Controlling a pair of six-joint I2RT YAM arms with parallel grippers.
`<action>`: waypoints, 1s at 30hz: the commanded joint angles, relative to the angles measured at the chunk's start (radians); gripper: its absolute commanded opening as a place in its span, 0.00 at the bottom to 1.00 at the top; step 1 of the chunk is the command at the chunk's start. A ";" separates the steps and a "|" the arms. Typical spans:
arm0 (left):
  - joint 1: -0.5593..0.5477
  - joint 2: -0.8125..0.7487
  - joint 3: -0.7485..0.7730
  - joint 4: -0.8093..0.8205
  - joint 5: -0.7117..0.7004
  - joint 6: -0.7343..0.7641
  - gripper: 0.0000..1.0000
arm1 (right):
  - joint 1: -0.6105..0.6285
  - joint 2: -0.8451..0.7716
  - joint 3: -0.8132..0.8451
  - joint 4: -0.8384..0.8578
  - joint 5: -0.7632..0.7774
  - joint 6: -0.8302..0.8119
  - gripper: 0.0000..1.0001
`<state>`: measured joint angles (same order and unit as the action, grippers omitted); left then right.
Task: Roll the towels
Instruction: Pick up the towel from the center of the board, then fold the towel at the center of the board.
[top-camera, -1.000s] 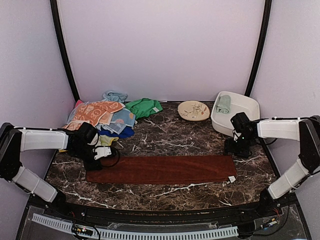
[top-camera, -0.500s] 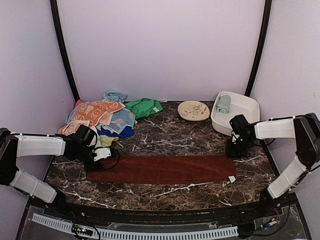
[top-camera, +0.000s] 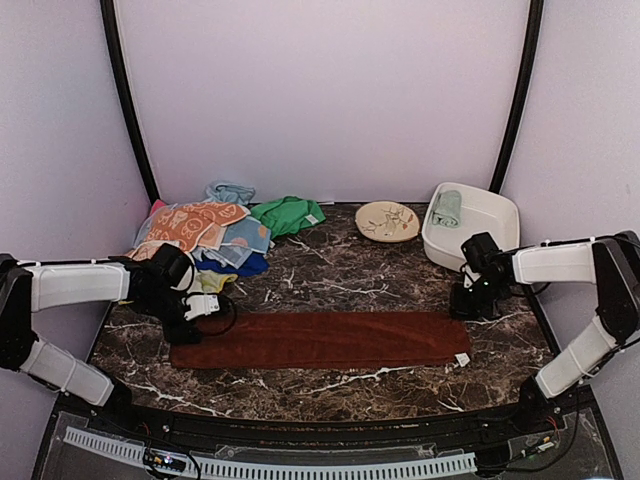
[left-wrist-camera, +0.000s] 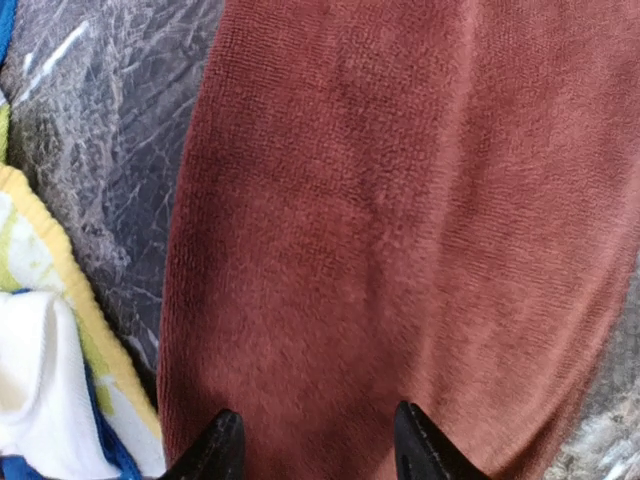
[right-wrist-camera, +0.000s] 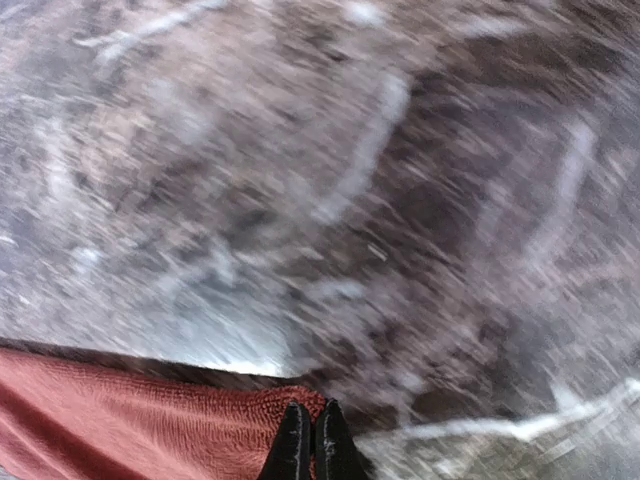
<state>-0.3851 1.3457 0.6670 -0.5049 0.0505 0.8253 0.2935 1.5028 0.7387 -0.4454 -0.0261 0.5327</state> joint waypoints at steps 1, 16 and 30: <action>0.005 -0.083 0.090 -0.168 0.057 -0.017 0.56 | -0.032 -0.060 0.034 -0.151 0.127 0.019 0.00; 0.003 -0.041 0.146 -0.186 0.172 -0.043 0.56 | -0.239 -0.123 0.185 -0.314 0.321 -0.044 0.00; 0.093 -0.125 0.144 -0.206 0.232 -0.006 0.54 | -0.086 -0.135 0.319 -0.359 0.136 0.054 0.00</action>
<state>-0.3332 1.2423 0.7990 -0.6758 0.2367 0.8021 0.0746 1.3815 0.9924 -0.7959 0.2153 0.5087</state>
